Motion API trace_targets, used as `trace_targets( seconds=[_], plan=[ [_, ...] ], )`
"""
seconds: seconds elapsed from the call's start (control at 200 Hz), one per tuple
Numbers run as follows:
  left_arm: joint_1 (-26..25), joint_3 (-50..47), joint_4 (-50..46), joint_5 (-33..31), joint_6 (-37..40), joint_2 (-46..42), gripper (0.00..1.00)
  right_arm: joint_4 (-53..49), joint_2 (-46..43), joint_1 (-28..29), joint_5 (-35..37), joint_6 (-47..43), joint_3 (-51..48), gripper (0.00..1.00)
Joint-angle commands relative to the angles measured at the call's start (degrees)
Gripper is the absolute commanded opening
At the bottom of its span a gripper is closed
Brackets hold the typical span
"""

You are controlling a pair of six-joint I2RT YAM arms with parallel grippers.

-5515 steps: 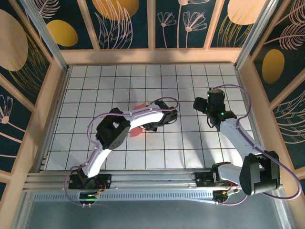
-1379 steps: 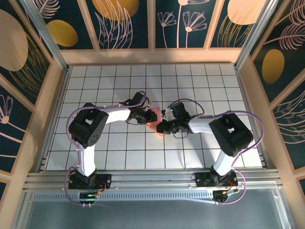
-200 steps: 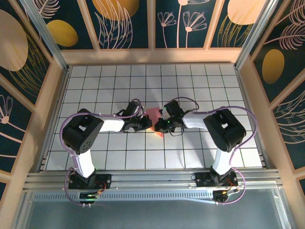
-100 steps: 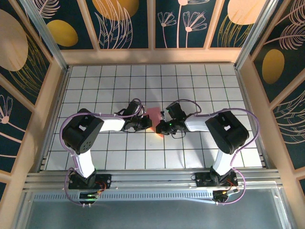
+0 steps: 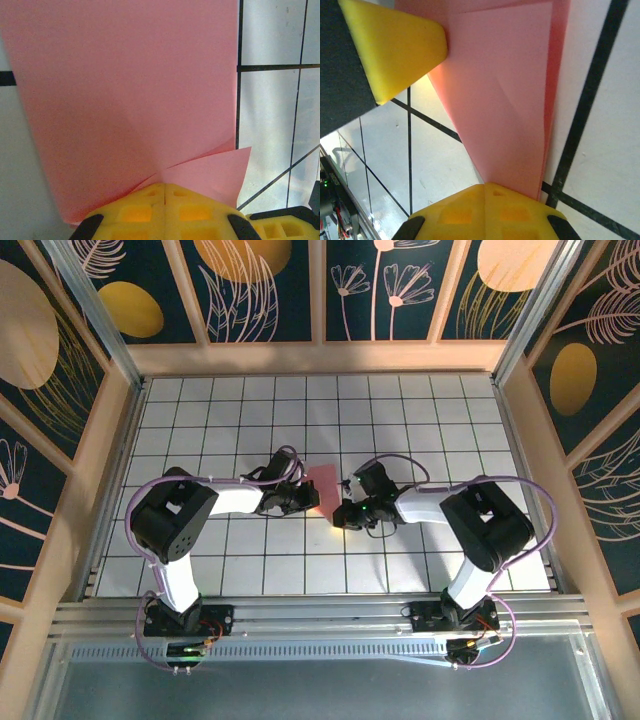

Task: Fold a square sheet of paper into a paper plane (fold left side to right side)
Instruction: Third fold the triangle at the center of the table.

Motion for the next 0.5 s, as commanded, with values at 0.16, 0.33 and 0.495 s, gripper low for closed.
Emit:
trace_targets(
  seconds=[0.16, 0.33, 0.495],
  plan=[
    [0.5, -0.3, -6.4, -6.2, 1.6, 2.7, 0.00, -10.4, -1.7, -1.1, 1.7, -1.5, -4.4, 0.00],
    [0.4, -0.2, -6.5, -6.1, 1.8, 2.5, 0.00, -11.4, -3.6, -1.9, 0.8, -1.9, -4.9, 0.00],
    [0.4, -0.2, -6.3, -6.0, 2.2, 2.3, 0.00, -15.0, -7.6, -3.0, 0.2, -2.9, -1.6, 0.00]
  ],
)
